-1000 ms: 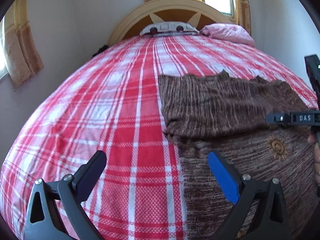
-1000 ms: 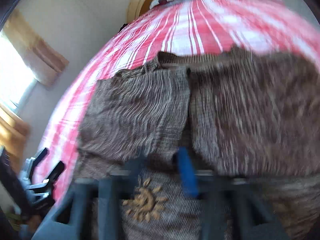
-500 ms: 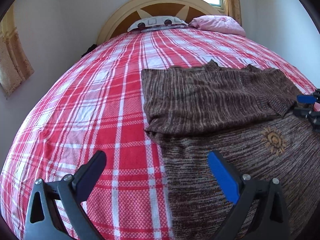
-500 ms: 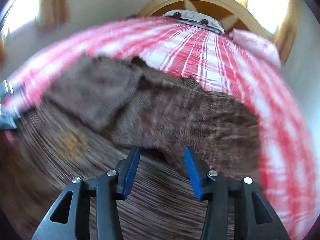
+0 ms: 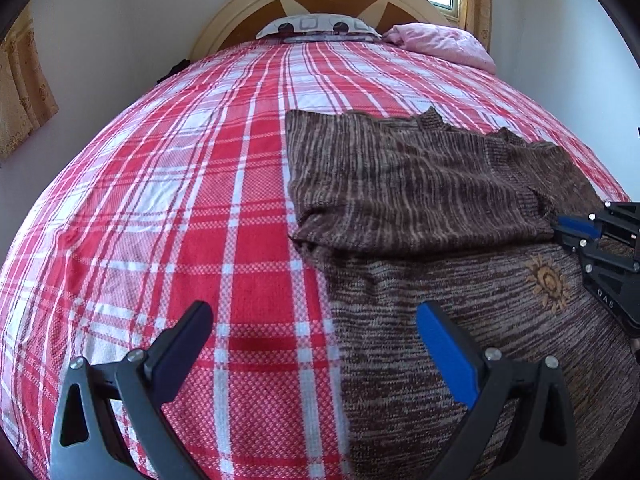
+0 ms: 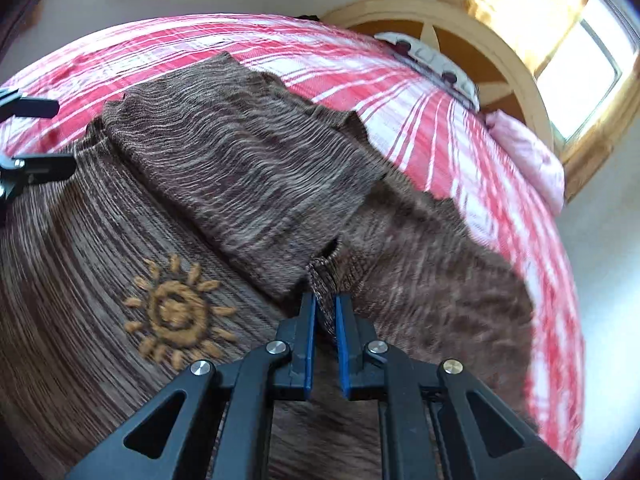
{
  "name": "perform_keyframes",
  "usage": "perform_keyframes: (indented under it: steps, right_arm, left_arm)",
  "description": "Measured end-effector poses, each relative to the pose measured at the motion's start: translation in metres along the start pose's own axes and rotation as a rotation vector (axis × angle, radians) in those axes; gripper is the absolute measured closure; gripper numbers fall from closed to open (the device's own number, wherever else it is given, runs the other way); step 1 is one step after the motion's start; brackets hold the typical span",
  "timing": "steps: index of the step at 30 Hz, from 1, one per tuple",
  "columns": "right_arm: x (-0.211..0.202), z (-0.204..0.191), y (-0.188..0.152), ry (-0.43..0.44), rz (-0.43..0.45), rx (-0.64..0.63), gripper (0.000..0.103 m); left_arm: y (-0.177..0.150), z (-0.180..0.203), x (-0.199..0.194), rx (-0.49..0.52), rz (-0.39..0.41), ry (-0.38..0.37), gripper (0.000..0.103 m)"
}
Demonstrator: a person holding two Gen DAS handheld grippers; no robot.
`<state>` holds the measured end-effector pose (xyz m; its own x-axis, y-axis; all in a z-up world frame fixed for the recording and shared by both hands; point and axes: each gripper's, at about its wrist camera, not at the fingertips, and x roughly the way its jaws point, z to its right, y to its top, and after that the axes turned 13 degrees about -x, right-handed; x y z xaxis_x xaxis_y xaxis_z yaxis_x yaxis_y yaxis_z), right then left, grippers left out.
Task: Fold small clothes
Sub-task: 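Move the right tool toward the sweater hem to grasp it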
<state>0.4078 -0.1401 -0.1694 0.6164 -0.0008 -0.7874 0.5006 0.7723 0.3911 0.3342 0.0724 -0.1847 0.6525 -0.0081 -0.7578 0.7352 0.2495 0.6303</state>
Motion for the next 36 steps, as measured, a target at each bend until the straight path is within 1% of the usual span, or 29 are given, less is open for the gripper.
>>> perform_keyframes:
  steps: [2,4,5,6,8,9,10,11,12,13,14,15,16,17,18,19,20,21,23,25,27,28,31,36]
  right_arm:
    - [0.0,0.005,-0.002,0.018,0.009,0.055,0.094]
    - [0.0,0.016,-0.003,0.062,0.026,0.137,0.094]
    - [0.001,0.02,-0.003,0.08,0.034,0.17,0.092]
    - [0.006,0.02,-0.002,0.089,0.024,0.171,0.09]
    - [0.007,0.015,0.001,0.082,0.006,0.148,0.075]
    - [0.001,0.019,-0.002,0.097,0.009,0.141,0.056]
    - [-0.008,0.027,-0.009,0.139,0.035,0.17,0.047]
    - [-0.02,0.04,-0.017,0.182,0.082,0.218,0.047]
    - [-0.024,0.051,-0.023,0.187,0.102,0.254,0.047]
    - [-0.032,0.076,-0.037,0.152,0.112,0.323,0.047]
    - [-0.036,0.095,-0.048,0.129,0.111,0.374,0.047]
    - [-0.037,0.112,-0.061,0.128,0.108,0.422,0.047]
    - [-0.034,0.129,-0.075,0.147,0.1,0.478,0.047]
    - [-0.025,0.14,-0.089,0.181,0.069,0.525,0.047]
    - [-0.018,0.144,-0.099,0.207,0.033,0.545,0.047]
    - [-0.007,0.146,-0.115,0.229,-0.014,0.56,0.047]
    - [-0.002,0.142,-0.127,0.244,-0.032,0.553,0.047]
    - [-0.004,0.137,-0.133,0.248,-0.019,0.533,0.047]
    - [-0.014,0.123,-0.143,0.219,0.026,0.471,0.047]
    - [-0.02,0.115,-0.146,0.205,0.028,0.45,0.047]
    - [-0.031,0.109,-0.146,0.166,0.032,0.417,0.047]
    - [-0.039,0.106,-0.147,0.161,0.041,0.415,0.047]
    - [-0.06,0.099,-0.161,0.19,0.063,0.444,0.047]
    - [-0.101,0.069,-0.198,0.204,0.042,0.477,0.047]
  left_arm:
    - [0.0,0.001,0.0,0.001,0.002,0.002,0.0]
    - [0.001,0.001,0.001,0.008,-0.004,0.008,0.0]
    - [0.001,0.002,0.002,0.011,-0.007,0.011,0.0]
    - [0.001,0.002,0.002,0.011,-0.007,0.013,0.0]
    - [0.001,0.0,-0.002,0.004,0.003,0.0,0.0]
    - [0.001,-0.003,-0.006,-0.006,0.012,-0.019,0.0]
    - [0.0,-0.005,-0.009,-0.014,0.019,-0.032,0.0]
    - [-0.001,-0.008,-0.013,-0.026,0.031,-0.047,0.0]
    - [-0.002,-0.011,-0.016,-0.038,0.04,-0.055,0.0]
    - [-0.002,-0.012,-0.018,-0.046,0.042,-0.057,0.0]
    - [-0.002,-0.012,-0.02,-0.053,0.043,-0.058,0.0]
    - [-0.003,-0.012,-0.021,-0.054,0.042,-0.057,0.0]
    - [-0.005,-0.01,-0.024,-0.052,0.042,-0.056,0.0]
    - [-0.007,-0.009,-0.026,-0.049,0.04,-0.057,0.0]
    - [-0.01,-0.008,-0.03,-0.049,0.038,-0.063,0.0]
    - [-0.014,-0.009,-0.035,-0.052,0.038,-0.075,0.0]
    - [-0.02,-0.01,-0.042,-0.059,0.034,-0.093,0.0]
    - [-0.026,-0.012,-0.049,-0.063,0.026,-0.11,0.0]
    - [-0.039,-0.015,-0.059,-0.059,0.011,-0.125,0.0]
    - [-0.054,-0.017,-0.072,-0.041,0.01,-0.135,0.0]
    - [-0.068,-0.017,-0.088,-0.006,0.008,-0.12,0.0]
    - [-0.072,-0.018,-0.094,0.002,0.011,-0.122,0.0]
    - [-0.088,-0.023,-0.114,0.015,0.026,-0.126,0.0]
    - [-0.112,-0.027,-0.132,0.008,0.015,-0.16,0.0]
